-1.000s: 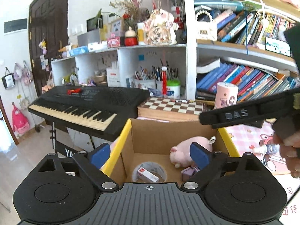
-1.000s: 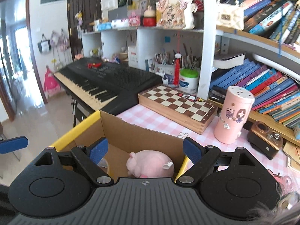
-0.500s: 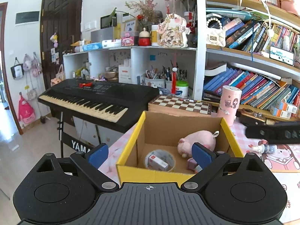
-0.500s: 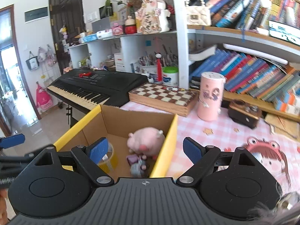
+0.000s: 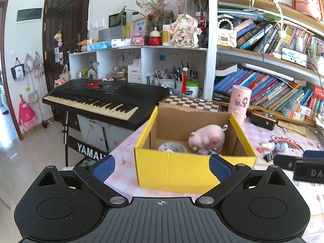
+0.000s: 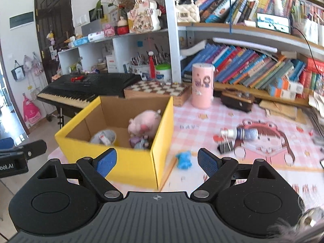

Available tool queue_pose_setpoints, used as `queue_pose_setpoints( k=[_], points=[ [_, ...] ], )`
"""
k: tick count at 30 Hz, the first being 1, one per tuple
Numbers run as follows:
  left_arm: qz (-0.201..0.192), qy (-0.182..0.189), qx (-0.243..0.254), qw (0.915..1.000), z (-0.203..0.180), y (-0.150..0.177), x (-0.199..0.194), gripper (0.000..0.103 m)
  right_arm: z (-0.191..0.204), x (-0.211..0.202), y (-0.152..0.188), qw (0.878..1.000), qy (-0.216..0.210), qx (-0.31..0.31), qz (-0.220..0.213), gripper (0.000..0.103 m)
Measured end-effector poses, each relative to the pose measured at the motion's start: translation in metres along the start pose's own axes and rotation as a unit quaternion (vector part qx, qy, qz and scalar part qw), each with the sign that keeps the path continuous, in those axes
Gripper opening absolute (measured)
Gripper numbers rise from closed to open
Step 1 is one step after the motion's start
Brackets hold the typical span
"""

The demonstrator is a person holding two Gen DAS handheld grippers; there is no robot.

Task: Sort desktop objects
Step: 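Withdraw both tools from the yellow box back over the table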

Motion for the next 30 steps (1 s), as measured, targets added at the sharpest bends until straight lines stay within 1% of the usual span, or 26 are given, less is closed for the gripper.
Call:
queue_pose_setpoints(
  k=[5, 9, 12, 15, 19, 30],
  points=[
    [0.009, 0.008, 0.001, 0.9999, 0.000, 0.019, -0.011, 0.101, 0.007, -0.010, 0.022, 1.000, 0.013, -0.001, 0.004, 0.087],
    [0.022, 0.015, 0.003, 0.9996, 0.000, 0.035, -0.015, 0.101, 0.015, -0.018, 0.039, 1.000, 0.022, -0.013, 0.004, 0.087],
    [0.037, 0.015, 0.000, 0.9992, 0.000, 0.049, -0.017, 0.101, 0.019, -0.021, 0.054, 0.999, 0.026, -0.016, 0.015, 0.087],
    [0.052, 0.025, 0.005, 0.9983, -0.004, 0.063, -0.019, 0.101, 0.023, -0.022, 0.070, 0.999, 0.027, -0.014, 0.034, 0.087],
    [0.056, 0.031, 0.016, 0.9978, -0.007, 0.069, -0.025, 0.101, 0.026, -0.027, 0.082, 0.999, 0.027, -0.013, 0.043, 0.087],
    [0.071, 0.042, 0.028, 0.9962, -0.012, 0.087, -0.035, 0.101, 0.030, -0.039, 0.107, 0.998, 0.032, -0.004, 0.058, 0.087]
  ],
)
Point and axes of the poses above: each gripper's, at about its wrist camera, not at the fingertips, and x roughly the way its jaws point, z to its left, y to its underside, the point moved 9 cm from there along x, roughly the way its jaws point, and after that the axes turned 11 degrees about z, right-handed, at the moved point
